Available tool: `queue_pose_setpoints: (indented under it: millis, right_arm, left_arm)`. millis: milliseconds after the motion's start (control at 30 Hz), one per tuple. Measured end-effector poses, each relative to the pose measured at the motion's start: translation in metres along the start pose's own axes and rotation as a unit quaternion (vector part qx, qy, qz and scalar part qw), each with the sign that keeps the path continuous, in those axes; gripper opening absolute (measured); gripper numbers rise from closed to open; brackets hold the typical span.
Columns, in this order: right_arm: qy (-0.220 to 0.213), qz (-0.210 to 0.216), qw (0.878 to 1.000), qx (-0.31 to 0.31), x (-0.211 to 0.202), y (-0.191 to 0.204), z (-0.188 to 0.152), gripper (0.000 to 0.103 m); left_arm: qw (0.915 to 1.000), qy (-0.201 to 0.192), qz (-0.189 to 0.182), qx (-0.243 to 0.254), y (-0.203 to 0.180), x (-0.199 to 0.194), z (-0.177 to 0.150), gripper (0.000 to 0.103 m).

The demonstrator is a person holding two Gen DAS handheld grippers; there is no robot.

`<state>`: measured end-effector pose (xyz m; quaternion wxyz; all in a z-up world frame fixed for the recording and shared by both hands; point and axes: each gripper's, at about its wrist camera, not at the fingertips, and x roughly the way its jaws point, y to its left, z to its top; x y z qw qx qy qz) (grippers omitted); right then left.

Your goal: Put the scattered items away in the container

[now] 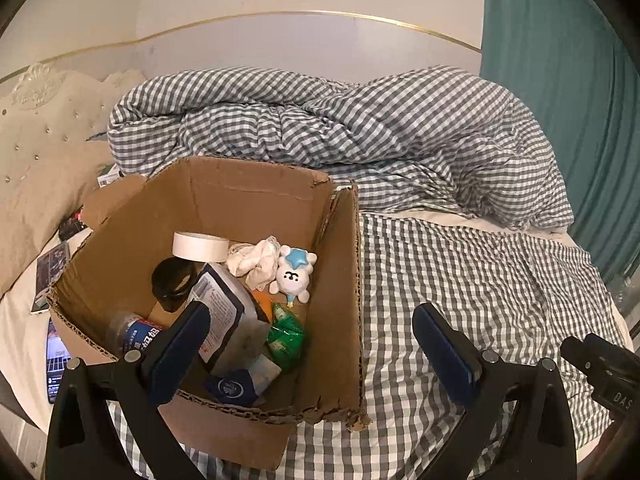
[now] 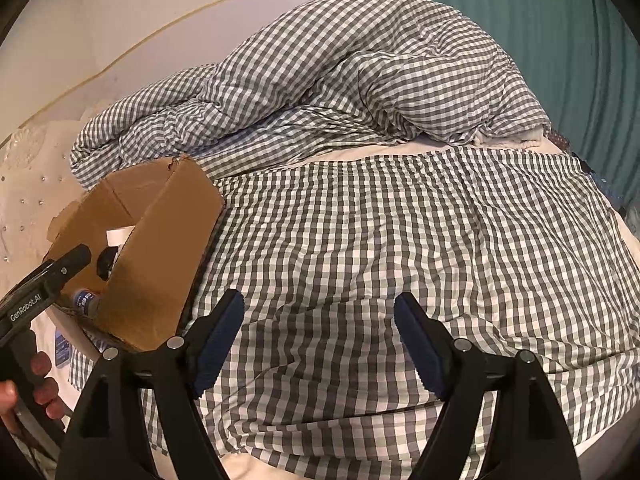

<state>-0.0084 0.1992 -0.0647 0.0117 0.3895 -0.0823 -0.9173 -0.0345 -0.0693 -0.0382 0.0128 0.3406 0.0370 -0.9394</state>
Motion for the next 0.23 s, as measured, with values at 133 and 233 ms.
queue_pose_setpoints:
  millis: [133, 233]
  right_arm:
    - [-0.001, -0.006, 1.0, 0.006, 0.0013, -0.0029, -0.0004, 0.077]
    - [0.001, -0.009, 1.0, 0.011, 0.0027, -0.0065, -0.0014, 0.077]
  left_arm:
    - [0.9999, 0.003, 0.015, -0.006, 0.0027, 0.0034, -0.0023, 0.103]
    - [0.9991, -0.007, 0.036, 0.019, -0.0028, 0.0027, -0.0052, 0.103]
